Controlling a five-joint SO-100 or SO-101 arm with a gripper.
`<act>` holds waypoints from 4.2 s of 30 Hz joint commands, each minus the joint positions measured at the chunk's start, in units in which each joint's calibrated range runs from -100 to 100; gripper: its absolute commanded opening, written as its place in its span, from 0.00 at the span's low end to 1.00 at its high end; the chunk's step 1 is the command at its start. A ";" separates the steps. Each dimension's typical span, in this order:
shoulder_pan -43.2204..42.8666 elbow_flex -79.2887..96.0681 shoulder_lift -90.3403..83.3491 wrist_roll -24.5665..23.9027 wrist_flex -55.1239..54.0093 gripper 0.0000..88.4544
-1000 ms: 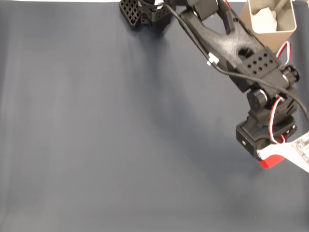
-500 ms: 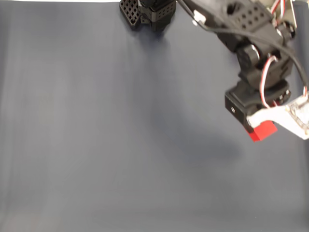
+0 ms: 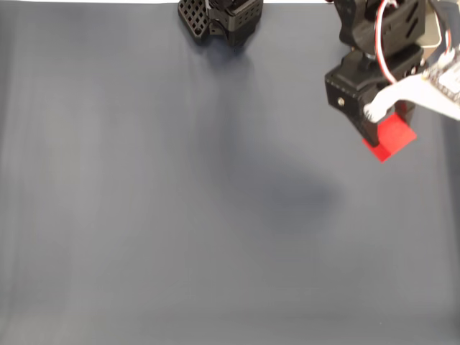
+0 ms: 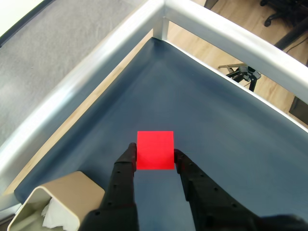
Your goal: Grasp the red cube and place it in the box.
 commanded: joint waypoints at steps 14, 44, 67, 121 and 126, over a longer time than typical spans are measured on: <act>-9.66 5.23 -13.00 2.74 1.12 0.00; -25.00 11.35 -20.02 3.61 3.49 0.00; -32.67 11.80 -20.11 4.35 3.66 0.00; -32.67 11.90 -21.84 1.66 5.87 0.32; -29.83 11.90 -21.84 2.59 6.12 0.29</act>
